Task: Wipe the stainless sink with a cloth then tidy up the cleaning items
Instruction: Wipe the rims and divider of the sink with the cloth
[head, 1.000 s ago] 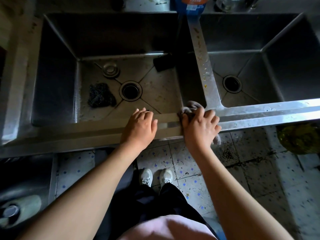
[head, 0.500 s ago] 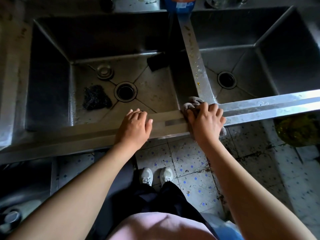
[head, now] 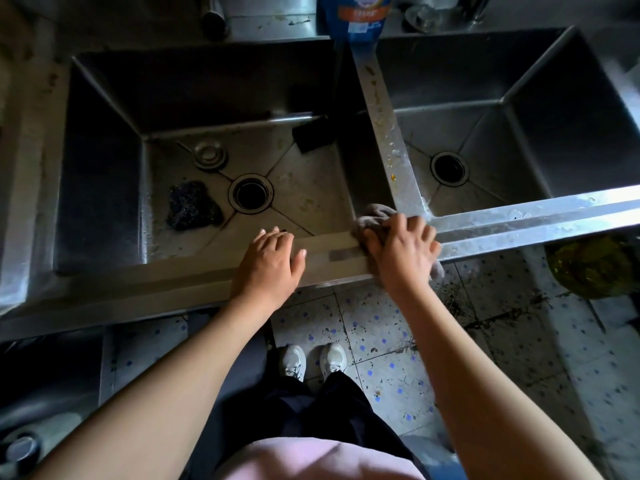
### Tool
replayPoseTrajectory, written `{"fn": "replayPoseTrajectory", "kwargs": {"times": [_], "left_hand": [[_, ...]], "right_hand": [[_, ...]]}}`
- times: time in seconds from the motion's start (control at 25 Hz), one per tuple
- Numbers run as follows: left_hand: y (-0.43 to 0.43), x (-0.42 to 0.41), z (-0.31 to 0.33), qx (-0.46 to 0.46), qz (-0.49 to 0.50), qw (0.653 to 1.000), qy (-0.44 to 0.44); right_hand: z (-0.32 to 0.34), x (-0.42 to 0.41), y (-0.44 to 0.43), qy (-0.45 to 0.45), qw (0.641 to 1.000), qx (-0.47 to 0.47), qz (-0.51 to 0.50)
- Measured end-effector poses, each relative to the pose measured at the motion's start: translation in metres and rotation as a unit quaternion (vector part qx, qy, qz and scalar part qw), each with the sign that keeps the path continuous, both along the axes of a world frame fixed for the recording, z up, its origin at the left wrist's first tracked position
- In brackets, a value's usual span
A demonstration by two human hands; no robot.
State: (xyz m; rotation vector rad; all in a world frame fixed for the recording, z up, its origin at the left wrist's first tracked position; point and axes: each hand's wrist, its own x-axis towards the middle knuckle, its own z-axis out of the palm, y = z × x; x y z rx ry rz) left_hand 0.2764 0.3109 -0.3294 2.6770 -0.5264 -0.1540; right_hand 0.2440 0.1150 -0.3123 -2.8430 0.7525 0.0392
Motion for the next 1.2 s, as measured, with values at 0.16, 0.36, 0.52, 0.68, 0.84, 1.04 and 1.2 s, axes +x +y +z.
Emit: {"fn": "replayPoseTrajectory", "kwargs": {"times": [0.16, 0.36, 0.52, 0.68, 0.84, 1.04, 1.2], "left_hand": [[-0.002, 0.001, 0.001, -0.002, 0.002, 1.000, -0.003], [0.000, 0.003, -0.005, 0.029, -0.016, 0.999, 0.008], [0.002, 0.004, -0.007, 0.071, -0.020, 0.997, 0.035], [-0.015, 0.003, 0.002, 0.091, 0.024, 0.993, 0.064], [-0.071, 0.007, 0.010, 0.082, 0.005, 0.994, 0.073], [-0.135, 0.028, 0.007, 0.083, 0.032, 0.989, 0.114], [-0.144, 0.029, 0.002, 0.081, 0.067, 0.985, 0.139]], "right_hand": [[0.004, -0.009, -0.018, 0.009, 0.999, 0.020, -0.024], [-0.001, -0.006, 0.031, 0.005, 0.995, 0.029, 0.099], [0.001, 0.006, 0.020, -0.009, 0.995, 0.043, 0.089], [0.007, 0.013, -0.019, -0.064, 0.990, 0.120, 0.026], [0.017, 0.030, -0.069, -0.076, 0.989, 0.114, 0.046], [0.013, 0.056, -0.099, -0.038, 0.982, 0.065, 0.170], [-0.003, 0.052, -0.104, -0.009, 0.972, 0.060, 0.226]]}}
